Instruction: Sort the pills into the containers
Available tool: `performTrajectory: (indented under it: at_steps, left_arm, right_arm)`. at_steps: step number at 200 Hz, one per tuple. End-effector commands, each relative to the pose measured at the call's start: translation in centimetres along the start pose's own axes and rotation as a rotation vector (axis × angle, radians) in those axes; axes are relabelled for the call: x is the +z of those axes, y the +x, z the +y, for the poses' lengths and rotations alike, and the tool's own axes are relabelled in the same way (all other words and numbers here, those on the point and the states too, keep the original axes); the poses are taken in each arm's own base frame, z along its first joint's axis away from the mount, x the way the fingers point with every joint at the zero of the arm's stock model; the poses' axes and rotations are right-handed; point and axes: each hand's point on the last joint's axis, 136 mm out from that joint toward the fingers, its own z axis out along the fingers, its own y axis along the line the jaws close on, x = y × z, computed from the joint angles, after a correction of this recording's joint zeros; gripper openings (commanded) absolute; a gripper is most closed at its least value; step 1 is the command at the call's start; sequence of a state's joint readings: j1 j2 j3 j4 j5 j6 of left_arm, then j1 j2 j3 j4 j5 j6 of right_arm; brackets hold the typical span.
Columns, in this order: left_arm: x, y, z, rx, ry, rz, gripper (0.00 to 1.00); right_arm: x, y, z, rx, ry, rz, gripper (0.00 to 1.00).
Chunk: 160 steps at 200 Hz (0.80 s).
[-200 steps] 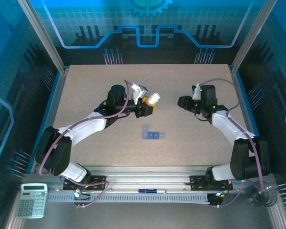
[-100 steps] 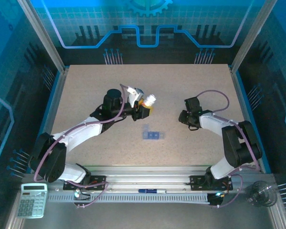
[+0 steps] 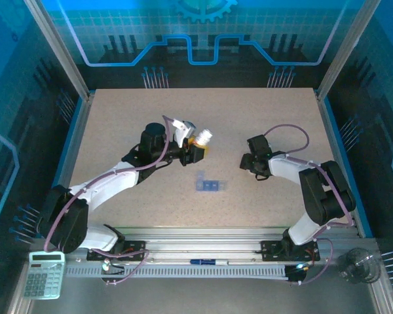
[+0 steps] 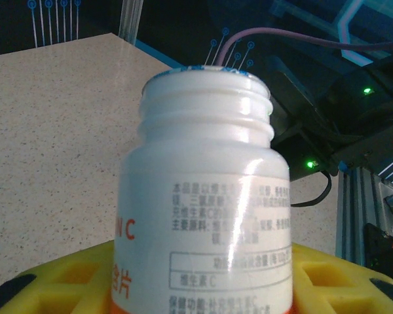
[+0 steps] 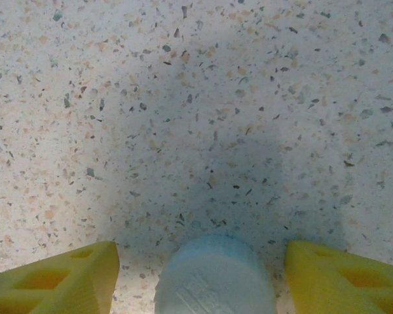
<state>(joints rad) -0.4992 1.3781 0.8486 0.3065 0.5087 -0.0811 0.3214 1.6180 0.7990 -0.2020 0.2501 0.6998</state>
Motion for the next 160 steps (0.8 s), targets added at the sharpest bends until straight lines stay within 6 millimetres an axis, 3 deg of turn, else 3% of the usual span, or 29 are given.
performTrajectory:
  at_steps: [1, 27, 56, 100, 160]
  left_arm:
    - [-1.1, 0.0, 0.1, -0.032, -0.033, 0.007, 0.00]
    - [-1.4, 1.1, 0.2, -0.072, -0.050, 0.043, 0.00]
    - [-2.0, 2.5, 0.2, -0.123, -0.073, 0.082, 0.00]
    - [-2.6, 6.1, -0.3, -0.190, -0.110, 0.162, 0.00]
    - [-3.4, 10.8, -0.4, -0.263, -0.158, 0.243, 0.00]
  right_arm:
    - [-2.0, -0.6, 1.5, 0.000, -0.077, -0.016, 0.69]
    - [-4.5, -1.3, 3.7, -0.031, -0.201, -0.037, 0.70]
    - [-6.3, -0.6, 6.0, -0.107, -0.320, -0.029, 0.71]
    - [-7.0, 1.9, 8.8, -0.196, -0.462, -0.010, 0.72]
    - [-6.9, 4.6, 11.4, -0.303, -0.526, 0.021, 0.73]
